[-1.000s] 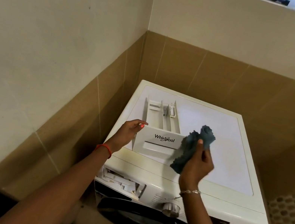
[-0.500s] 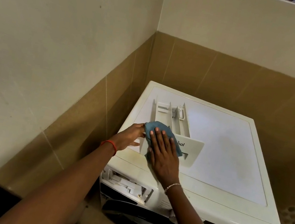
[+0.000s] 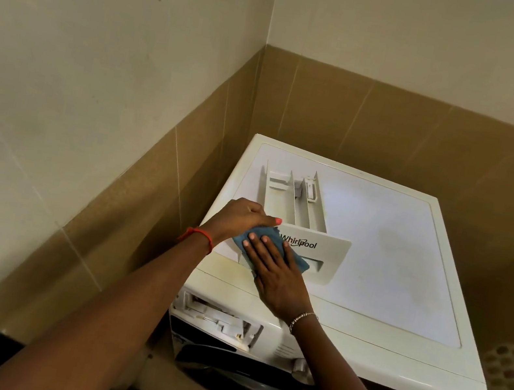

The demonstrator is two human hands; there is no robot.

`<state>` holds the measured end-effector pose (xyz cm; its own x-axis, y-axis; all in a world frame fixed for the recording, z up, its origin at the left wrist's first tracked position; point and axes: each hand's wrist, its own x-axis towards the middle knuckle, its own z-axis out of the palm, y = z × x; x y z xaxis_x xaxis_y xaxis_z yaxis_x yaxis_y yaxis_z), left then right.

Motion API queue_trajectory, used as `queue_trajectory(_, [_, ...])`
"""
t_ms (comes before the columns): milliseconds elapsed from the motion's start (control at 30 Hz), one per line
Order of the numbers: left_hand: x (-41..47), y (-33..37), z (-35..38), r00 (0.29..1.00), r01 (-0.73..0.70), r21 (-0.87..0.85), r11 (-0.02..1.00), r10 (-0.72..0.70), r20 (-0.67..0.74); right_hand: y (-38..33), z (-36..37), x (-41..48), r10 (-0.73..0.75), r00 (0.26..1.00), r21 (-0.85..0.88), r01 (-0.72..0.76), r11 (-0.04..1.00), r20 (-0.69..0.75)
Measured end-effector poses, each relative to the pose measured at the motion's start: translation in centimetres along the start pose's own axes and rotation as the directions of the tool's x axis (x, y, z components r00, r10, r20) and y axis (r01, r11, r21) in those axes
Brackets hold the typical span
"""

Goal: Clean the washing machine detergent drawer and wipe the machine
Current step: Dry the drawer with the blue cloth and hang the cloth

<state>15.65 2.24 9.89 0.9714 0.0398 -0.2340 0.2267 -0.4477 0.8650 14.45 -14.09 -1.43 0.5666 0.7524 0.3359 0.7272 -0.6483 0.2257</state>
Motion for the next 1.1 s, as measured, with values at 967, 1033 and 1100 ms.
queue_trajectory(967, [1.2, -0.2, -0.5, 0.979, -0.047, 0.197, 0.979, 0.006, 0.206, 9.6, -3.6, -10.2, 0.005, 0.998, 0.043, -0.007, 0.999, 0.060])
queue_trajectory(1033, [1.1, -0.2, -0.5, 0.978, -0.047, 0.197, 0.979, 0.005, 0.209, 9.6, -4.8, -11.2, 0.218, 0.976, 0.243, -0.211, 0.947, 0.000])
queue_trajectory(1100, [1.0, -0.2, -0.5, 0.978, -0.045, 0.203, 0.978, 0.002, 0.208, 9.1, -6.9, -11.4, 0.609, 0.790, 0.562, -0.533, 0.633, 0.063])
